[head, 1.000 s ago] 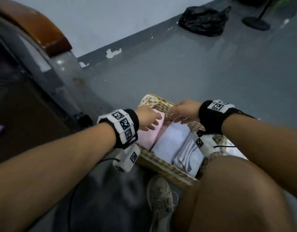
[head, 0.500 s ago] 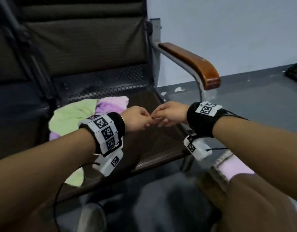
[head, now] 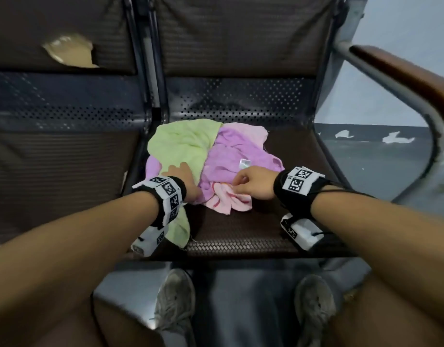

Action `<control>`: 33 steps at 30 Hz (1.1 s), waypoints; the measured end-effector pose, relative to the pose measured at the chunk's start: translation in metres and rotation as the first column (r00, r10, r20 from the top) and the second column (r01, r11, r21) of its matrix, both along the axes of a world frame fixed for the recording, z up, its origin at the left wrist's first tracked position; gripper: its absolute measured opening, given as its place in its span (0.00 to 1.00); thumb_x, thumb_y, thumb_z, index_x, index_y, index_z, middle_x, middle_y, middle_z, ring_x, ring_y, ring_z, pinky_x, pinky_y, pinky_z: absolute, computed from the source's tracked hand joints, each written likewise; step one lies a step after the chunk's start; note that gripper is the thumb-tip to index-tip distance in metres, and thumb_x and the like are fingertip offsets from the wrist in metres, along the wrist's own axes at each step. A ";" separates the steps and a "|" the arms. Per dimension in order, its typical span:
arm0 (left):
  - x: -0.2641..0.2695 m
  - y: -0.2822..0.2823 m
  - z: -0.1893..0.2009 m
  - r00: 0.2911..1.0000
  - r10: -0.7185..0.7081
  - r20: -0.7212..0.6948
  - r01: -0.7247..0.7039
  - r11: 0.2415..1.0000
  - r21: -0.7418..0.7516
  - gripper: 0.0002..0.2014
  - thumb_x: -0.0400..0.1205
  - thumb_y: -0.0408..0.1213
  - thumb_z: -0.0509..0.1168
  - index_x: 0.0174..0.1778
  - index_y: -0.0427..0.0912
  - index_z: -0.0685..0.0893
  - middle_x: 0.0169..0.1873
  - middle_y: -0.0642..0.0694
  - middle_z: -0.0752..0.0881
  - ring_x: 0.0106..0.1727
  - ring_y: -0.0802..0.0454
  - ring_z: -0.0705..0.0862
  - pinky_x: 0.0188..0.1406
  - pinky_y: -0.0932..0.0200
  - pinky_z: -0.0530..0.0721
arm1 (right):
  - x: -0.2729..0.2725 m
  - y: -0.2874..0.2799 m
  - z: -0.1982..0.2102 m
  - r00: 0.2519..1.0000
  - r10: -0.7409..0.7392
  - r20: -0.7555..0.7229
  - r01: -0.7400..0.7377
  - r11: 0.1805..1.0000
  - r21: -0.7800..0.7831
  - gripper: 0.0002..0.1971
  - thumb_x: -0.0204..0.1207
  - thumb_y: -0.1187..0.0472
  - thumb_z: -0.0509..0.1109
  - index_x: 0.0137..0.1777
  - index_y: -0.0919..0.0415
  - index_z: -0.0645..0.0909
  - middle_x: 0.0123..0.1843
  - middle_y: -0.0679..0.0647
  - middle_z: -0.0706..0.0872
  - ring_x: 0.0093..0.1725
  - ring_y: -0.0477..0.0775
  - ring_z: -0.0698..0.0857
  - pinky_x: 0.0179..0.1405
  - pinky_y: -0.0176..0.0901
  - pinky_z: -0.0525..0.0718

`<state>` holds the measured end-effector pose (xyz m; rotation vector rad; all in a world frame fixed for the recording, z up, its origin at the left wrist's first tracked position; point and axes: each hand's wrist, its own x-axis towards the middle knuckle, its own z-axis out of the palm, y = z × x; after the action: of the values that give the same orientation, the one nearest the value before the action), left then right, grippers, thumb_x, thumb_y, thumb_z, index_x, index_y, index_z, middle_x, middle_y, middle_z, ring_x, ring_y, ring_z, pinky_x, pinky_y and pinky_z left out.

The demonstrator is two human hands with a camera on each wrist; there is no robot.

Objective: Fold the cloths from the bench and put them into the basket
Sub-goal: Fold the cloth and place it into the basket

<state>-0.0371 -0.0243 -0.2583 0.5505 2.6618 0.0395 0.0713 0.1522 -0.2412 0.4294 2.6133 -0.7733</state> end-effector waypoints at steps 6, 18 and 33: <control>-0.017 0.005 0.009 0.998 0.053 -0.045 -0.042 0.977 0.207 0.15 0.87 0.43 0.61 0.58 0.34 0.84 0.58 0.35 0.86 0.59 0.34 0.84 0.51 0.51 0.79 | -0.012 0.009 -0.005 0.995 0.048 -0.090 -0.043 0.998 0.056 0.08 0.79 0.53 0.70 0.55 0.51 0.87 0.56 0.47 0.86 0.58 0.51 0.85 0.57 0.41 0.81; 0.055 0.051 0.091 0.828 -0.328 0.455 -0.118 0.692 0.713 0.14 0.84 0.37 0.64 0.48 0.28 0.88 0.40 0.40 0.89 0.41 0.46 0.86 0.50 0.50 0.84 | -0.001 0.015 0.055 0.798 -0.601 -0.039 0.383 0.556 -0.738 0.08 0.80 0.68 0.62 0.48 0.67 0.83 0.38 0.64 0.84 0.33 0.60 0.85 0.23 0.44 0.78; 0.033 0.085 0.063 0.851 -0.498 -0.167 0.517 0.741 0.428 0.12 0.79 0.50 0.71 0.50 0.47 0.81 0.38 0.56 0.84 0.41 0.51 0.81 0.35 0.60 0.71 | 0.087 0.081 0.087 0.780 -0.219 -0.587 0.137 0.974 -0.181 0.05 0.79 0.63 0.70 0.44 0.54 0.87 0.42 0.46 0.89 0.45 0.47 0.86 0.49 0.46 0.83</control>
<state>-0.0039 0.0608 -0.1948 1.4355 2.4369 0.5147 0.1581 0.2327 -0.1546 0.4531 3.1074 -1.3255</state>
